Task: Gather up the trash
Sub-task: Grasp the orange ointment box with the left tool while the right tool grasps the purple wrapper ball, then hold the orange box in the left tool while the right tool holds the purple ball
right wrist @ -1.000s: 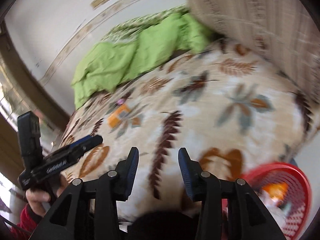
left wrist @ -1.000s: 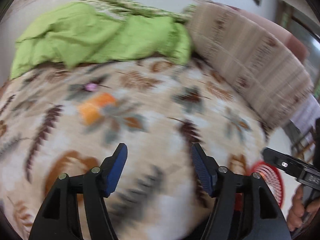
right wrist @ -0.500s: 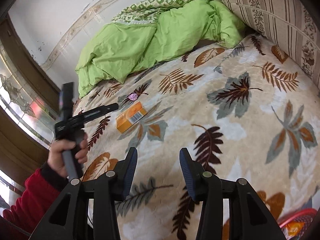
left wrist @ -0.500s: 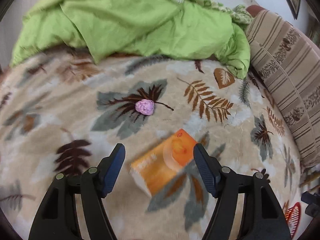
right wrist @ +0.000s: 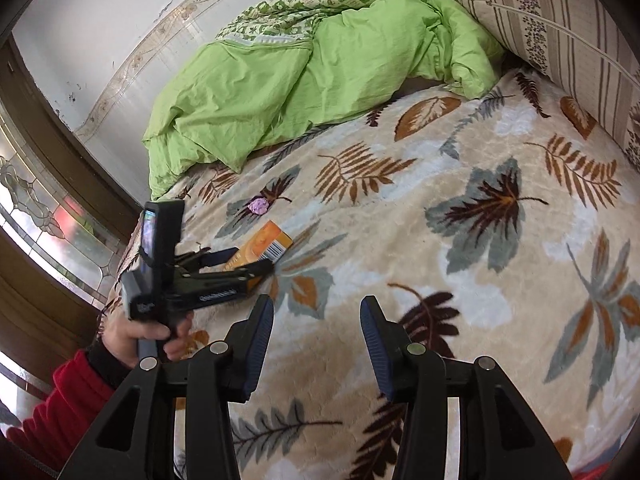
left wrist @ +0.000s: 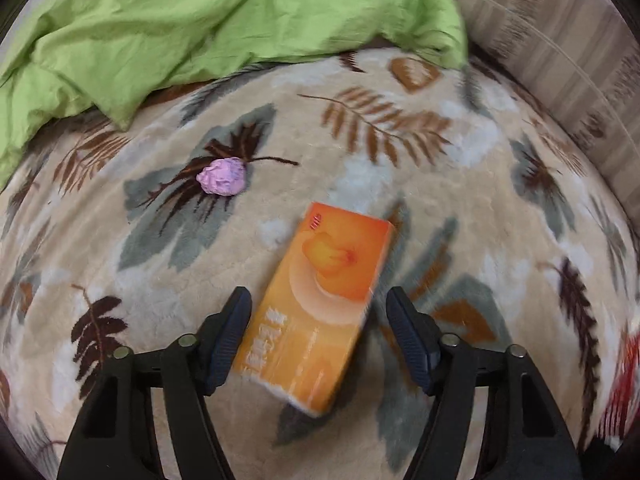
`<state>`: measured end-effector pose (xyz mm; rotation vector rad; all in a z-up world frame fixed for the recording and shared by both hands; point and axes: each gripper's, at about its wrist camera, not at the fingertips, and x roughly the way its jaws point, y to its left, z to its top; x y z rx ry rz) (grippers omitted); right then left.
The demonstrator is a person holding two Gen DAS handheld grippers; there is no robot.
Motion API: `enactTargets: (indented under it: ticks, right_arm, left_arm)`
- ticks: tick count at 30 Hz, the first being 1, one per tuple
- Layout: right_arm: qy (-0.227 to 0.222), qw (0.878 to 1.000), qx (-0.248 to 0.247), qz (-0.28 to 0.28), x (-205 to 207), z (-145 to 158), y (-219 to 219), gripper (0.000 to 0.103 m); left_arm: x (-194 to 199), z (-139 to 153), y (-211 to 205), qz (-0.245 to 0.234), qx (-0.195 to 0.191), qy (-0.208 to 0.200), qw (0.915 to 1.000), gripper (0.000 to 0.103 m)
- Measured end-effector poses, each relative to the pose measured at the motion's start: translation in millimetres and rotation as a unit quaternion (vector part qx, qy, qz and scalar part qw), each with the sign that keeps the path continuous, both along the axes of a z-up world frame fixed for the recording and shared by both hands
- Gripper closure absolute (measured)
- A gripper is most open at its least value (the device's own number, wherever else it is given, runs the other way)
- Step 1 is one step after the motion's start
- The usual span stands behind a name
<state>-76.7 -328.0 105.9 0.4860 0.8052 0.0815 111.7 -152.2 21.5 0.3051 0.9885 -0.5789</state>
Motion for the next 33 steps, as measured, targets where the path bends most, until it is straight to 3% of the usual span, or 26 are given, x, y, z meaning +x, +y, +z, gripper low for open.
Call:
enactTargets:
  ticks: [6,10,16,24,28,31,33]
  right_arm:
    - [-0.013,1.0,-0.013,0.011,29,9,9,0.055]
    - [-0.015,0.999,-0.026,0.033,62,8,22,0.055]
    - [-0.007,0.995,-0.047,0.09,139,-18,79,0.055]
    - [0.022,0.992,-0.082,0.098,242,-59,125,0.055]
    - [0.038,0.991,-0.097,0.089,267,-78,132,0.056]
    - [0.047,0.99,-0.107,0.083,280,-90,137,0.067]
    - [0.039,0.989,-0.116,0.08,282,-93,139,0.068]
  left_arm:
    - [-14,4,25,0.09,-0.042,-0.004,0.995,0.055]
    - [-45,13,72,0.166,-0.067,0.0,0.9839,0.055]
    - [-68,19,122,0.253,-0.07,-0.045,0.9637,0.055]
    - [-50,1,150,0.281,-0.091,-0.026,0.9551,0.057]
    - [-46,1,149,0.275,-0.085,-0.031,0.9571,0.057]
    - [-45,1,149,0.274,-0.084,-0.031,0.9576,0.057]
    - [-45,1,149,0.272,-0.083,-0.034,0.9581,0.058]
